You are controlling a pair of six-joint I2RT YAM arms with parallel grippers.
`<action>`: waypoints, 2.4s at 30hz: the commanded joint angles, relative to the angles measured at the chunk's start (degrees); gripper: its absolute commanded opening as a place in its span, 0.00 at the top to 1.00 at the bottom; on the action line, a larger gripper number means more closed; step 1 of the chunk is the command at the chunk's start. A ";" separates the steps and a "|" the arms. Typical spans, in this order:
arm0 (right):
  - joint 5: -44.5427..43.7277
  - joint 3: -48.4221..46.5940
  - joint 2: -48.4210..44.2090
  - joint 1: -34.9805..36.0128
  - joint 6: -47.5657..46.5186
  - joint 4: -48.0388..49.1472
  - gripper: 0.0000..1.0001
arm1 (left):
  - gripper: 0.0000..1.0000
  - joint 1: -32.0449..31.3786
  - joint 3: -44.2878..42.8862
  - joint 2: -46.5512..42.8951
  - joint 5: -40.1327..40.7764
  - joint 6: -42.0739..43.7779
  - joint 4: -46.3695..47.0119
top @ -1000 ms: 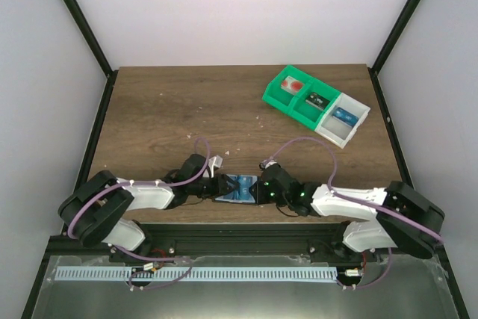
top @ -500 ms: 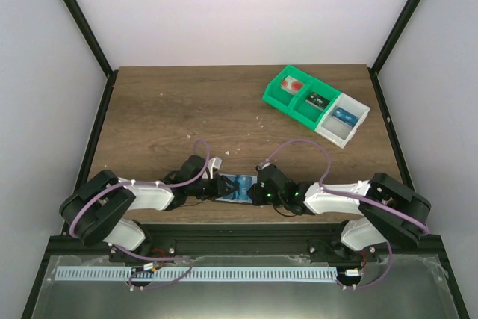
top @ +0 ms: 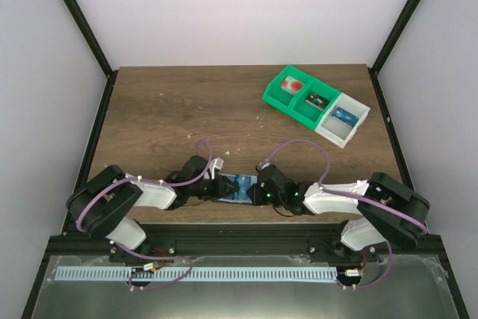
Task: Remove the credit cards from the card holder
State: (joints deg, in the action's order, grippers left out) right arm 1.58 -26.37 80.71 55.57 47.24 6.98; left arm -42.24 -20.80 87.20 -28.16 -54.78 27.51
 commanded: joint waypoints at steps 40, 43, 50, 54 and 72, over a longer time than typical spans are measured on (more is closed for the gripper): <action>-0.38 2.09 0.02 -0.66 0.48 0.32 0.83 | 1.00 2.63 3.52 -4.13 -0.47 -0.40 -0.66; -0.35 1.87 -0.02 -0.64 0.48 0.32 0.84 | 1.00 3.45 4.46 -6.66 0.87 -0.61 -2.27; 0.68 0.27 -0.77 -0.64 0.45 -0.02 0.83 | 1.00 4.56 5.99 -13.72 5.24 -2.08 -6.76; 2.06 -0.18 -2.34 -0.64 0.81 1.22 0.78 | 1.00 4.61 6.04 -19.03 8.16 -2.21 -9.97; 14.84 -0.56 -10.13 -0.74 17.83 22.42 0.43 | 1.00 4.56 11.70 -41.80 -0.32 -12.96 1.24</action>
State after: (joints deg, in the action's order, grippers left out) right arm 13.50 -25.63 70.96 55.20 59.37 21.17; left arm -37.85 -10.68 47.57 -25.47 -64.38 22.94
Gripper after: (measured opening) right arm 0.597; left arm 0.019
